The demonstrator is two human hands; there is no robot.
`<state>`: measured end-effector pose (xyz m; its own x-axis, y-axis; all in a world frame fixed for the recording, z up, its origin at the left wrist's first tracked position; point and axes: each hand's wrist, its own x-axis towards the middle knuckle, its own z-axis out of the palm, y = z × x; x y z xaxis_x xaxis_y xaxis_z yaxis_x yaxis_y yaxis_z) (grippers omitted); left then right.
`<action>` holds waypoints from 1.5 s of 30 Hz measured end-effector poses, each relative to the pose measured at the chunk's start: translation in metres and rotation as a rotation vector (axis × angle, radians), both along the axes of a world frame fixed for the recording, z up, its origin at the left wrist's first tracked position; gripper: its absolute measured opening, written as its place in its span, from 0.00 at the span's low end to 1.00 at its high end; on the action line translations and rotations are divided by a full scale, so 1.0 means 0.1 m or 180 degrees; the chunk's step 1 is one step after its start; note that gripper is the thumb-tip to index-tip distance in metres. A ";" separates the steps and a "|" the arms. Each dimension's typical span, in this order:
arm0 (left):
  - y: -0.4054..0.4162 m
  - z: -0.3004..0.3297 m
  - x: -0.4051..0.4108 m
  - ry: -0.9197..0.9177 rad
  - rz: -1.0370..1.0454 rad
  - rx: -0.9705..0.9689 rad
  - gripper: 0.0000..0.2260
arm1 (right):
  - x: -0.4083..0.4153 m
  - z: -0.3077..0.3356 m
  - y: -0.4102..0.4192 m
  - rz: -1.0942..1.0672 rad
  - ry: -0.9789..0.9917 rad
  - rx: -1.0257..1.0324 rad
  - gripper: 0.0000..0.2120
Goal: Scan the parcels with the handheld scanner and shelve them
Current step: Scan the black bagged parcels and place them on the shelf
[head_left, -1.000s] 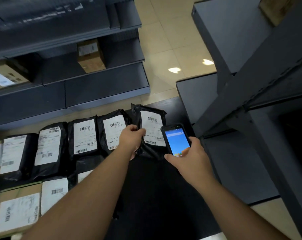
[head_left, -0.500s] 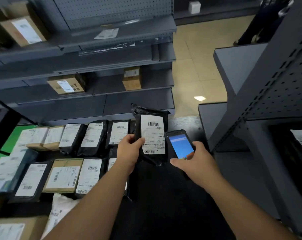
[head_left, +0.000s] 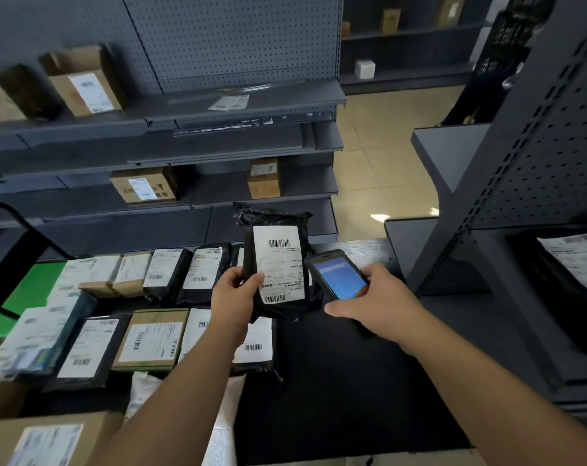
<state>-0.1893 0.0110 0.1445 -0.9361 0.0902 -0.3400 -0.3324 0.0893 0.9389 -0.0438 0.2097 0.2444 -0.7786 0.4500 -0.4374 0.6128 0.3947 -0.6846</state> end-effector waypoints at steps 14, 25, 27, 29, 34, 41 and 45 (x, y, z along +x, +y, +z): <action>-0.37 0.17 0.24 0.0199 0.0084 0.0196 0.04 | 0.20 0.39 -0.40 0.0364 -0.0175 -0.0178 0.27; -0.38 0.25 0.32 0.0214 0.0161 0.0267 0.06 | 0.16 0.54 -0.35 0.0529 -0.0222 -0.0164 0.28; -0.39 0.25 0.32 0.0208 0.0170 0.0296 0.06 | 0.15 0.54 -0.38 0.0550 -0.0224 -0.0153 0.28; -0.41 0.25 0.30 0.0194 0.0176 0.0322 0.05 | 0.13 0.54 -0.41 0.0548 -0.0220 -0.0137 0.28; -0.46 0.27 0.27 0.0217 0.0188 0.0430 0.02 | 0.07 0.55 -0.46 0.0526 -0.0184 -0.0076 0.29; -0.45 0.27 0.24 0.0104 0.0084 0.0482 0.04 | 0.09 0.51 -0.46 0.0157 0.0036 -0.0100 0.28; -0.28 0.24 0.23 -0.0035 -0.0149 0.0517 0.08 | 0.18 0.50 -0.38 -0.0239 0.0242 0.0190 0.34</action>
<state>-0.1664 -0.0166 0.1690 -0.9259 0.1883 -0.3274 -0.3417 -0.0478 0.9386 -0.0255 0.1715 0.2940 -0.7717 0.5317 -0.3491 0.5893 0.3911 -0.7070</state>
